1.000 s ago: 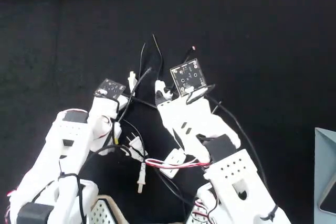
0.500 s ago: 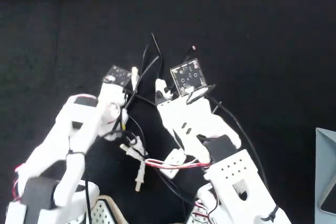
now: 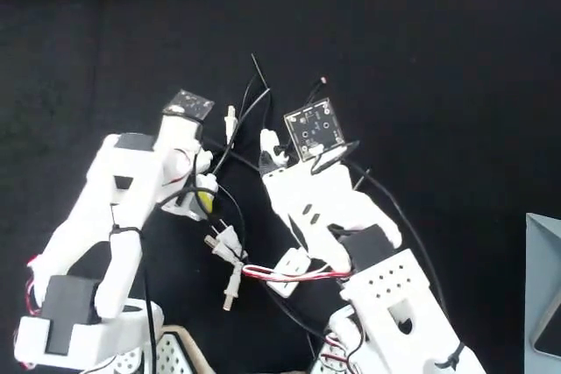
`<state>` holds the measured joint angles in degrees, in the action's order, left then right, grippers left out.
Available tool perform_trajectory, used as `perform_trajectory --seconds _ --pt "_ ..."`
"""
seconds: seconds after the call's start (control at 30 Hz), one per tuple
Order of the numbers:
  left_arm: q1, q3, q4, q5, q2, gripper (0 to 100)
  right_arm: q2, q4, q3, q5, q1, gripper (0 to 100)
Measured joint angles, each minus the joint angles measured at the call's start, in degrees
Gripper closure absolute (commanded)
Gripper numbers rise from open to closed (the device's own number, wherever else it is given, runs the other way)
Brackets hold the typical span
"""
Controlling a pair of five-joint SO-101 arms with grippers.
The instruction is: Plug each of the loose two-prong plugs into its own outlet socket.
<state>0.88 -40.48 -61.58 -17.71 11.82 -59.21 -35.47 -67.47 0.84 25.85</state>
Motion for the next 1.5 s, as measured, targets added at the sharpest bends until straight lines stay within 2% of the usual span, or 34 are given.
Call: perform_trajectory --seconds 0.2,0.43,0.6,0.77,0.9,1.07,1.27,1.5 --pt "-1.85 0.0 -0.35 -2.55 0.0 70 0.0 0.0 0.0 0.0 0.0 98.7" --pt "-5.01 0.0 5.8 -2.73 -3.08 70 0.0 0.0 0.0 0.0 0.0 98.7" --pt "-8.09 0.0 6.33 -2.81 -3.52 70 0.0 0.0 0.0 0.0 0.0 98.7" --pt "-8.26 2.81 1.14 -3.08 -3.52 70 0.0 0.0 0.0 0.0 0.0 98.7" --pt "-8.79 7.3 -5.27 -3.08 -3.16 70 1.58 0.0 0.0 0.0 3.08 98.7" --pt "-10.55 9.23 -12.13 -3.08 5.8 70 10.2 5.27 0.44 0.0 6.95 98.7" --pt "-21.36 9.32 -13.54 -3.08 20.04 70 26.11 12.48 7.74 -2.37 10.73 98.7" --pt "-33.93 3.6 -13.63 -3.08 24.62 70 43.52 20.04 15.91 -2.64 14.42 98.7"
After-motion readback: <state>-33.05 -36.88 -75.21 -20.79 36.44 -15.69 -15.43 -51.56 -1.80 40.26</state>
